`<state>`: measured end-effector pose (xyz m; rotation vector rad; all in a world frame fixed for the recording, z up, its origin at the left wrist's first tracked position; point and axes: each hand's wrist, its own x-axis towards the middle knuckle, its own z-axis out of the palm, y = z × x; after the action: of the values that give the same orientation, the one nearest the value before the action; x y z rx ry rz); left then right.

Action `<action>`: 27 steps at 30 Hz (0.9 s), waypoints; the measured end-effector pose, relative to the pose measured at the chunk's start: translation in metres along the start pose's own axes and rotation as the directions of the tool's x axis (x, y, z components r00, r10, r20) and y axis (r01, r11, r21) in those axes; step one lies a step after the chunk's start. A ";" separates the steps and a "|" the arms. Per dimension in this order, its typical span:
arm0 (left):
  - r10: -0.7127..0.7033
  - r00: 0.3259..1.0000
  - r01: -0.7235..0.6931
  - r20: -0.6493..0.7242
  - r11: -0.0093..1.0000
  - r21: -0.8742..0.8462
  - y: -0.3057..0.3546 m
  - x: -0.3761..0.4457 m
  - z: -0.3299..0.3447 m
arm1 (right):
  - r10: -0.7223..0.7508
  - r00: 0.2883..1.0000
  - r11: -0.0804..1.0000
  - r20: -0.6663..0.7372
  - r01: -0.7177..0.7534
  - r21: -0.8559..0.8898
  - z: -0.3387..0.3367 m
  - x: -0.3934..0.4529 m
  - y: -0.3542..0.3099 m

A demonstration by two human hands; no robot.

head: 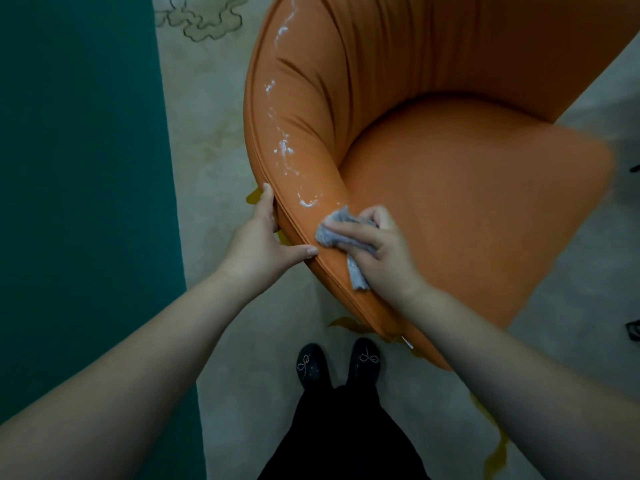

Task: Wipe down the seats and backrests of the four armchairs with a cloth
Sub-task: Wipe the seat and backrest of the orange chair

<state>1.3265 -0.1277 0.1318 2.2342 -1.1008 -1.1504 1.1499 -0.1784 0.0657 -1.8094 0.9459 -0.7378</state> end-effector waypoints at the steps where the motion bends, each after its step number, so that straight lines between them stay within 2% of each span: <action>1: 0.004 1.000 -0.004 -0.002 1.000 0.010 0.000 0.000 0.001 | -0.010 1.000 1.000 0.002 0.010 -0.006 -0.002 -0.010 0.001; 4: 0.016 1.000 -0.016 0.004 1.000 0.016 -0.001 0.003 0.003 | -0.032 0.999 0.998 0.012 0.032 -0.061 0.003 -0.001 -0.002; 9: 0.002 1.000 -0.002 0.002 1.000 -0.004 -0.005 0.005 0.001 | -0.101 0.990 0.990 0.098 0.110 -0.085 0.022 0.071 -0.014; 12: 0.006 1.000 -0.006 0.003 0.998 -0.068 -0.005 0.003 0.001 | -0.116 0.989 0.989 0.091 0.124 -0.085 0.014 0.059 -0.007; 16: 0.015 1.000 -0.014 0.002 0.992 -0.125 -0.003 0.002 0.001 | -0.068 0.996 0.995 0.057 0.071 -0.065 -0.001 0.018 0.003; 23: -0.016 1.000 0.015 -0.017 0.996 -0.088 -0.001 0.011 -0.010 | -0.093 0.995 0.994 0.036 0.095 -0.057 0.027 0.108 -0.011; 27: -0.031 0.999 0.032 0.008 0.986 -0.161 -0.002 0.019 -0.014 | -0.144 0.988 0.985 0.058 0.148 -0.086 0.020 0.090 -0.006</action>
<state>1.3456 -0.1414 0.1294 2.1321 -0.9417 -1.2139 1.2147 -0.2437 0.0707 -1.9841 0.8308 -0.7452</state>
